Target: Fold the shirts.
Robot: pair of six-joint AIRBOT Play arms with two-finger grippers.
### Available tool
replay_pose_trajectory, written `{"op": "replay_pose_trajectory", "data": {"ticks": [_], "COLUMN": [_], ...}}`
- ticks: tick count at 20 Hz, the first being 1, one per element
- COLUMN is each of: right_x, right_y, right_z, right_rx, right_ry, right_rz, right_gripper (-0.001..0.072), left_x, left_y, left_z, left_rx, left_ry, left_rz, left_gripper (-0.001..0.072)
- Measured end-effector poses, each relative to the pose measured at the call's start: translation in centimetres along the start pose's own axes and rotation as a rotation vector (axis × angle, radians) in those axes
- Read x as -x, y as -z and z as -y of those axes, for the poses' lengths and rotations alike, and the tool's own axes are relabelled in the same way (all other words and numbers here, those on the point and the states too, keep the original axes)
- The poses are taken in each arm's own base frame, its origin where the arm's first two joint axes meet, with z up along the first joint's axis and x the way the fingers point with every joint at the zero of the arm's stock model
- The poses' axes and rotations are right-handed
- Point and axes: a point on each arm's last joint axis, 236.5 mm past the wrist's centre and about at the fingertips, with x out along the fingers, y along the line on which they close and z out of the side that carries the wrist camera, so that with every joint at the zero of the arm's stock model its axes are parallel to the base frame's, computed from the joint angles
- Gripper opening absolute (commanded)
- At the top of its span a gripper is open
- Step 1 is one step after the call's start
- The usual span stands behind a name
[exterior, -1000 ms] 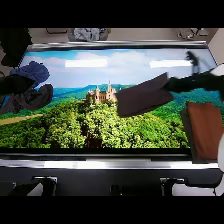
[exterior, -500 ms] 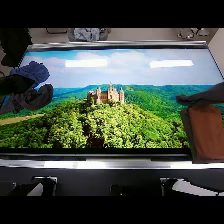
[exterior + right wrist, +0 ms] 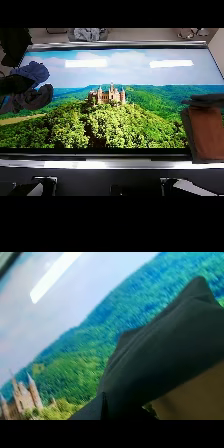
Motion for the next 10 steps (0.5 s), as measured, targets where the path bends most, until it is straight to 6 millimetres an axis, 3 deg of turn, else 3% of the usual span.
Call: {"op": "replay_pose_trajectory", "data": {"ticks": [4, 6, 10], "right_x": [2.1, 3.0, 2.2], "right_y": [5.3, 7.5, 12.7], "right_z": [6.6, 9.0, 12.5], "right_rx": [-0.021, -0.035, -0.079], "right_ry": [0.28, 0.377, 0.454], "right_rz": [-0.215, -0.303, -0.454], "right_gripper": [0.0064, 0.0064, 0.0064], "left_x": [0.0, 0.0, 0.0], "left_y": [0.0, -0.1, -0.2], "left_z": [0.0, 0.0, 0.0], "left_rx": [-0.001, -0.002, -0.003], "left_ry": [0.0, -0.001, -0.001], "left_rz": [0.001, 0.005, 0.007], "left_gripper": [0.0034, 0.0034, 0.0034]}}
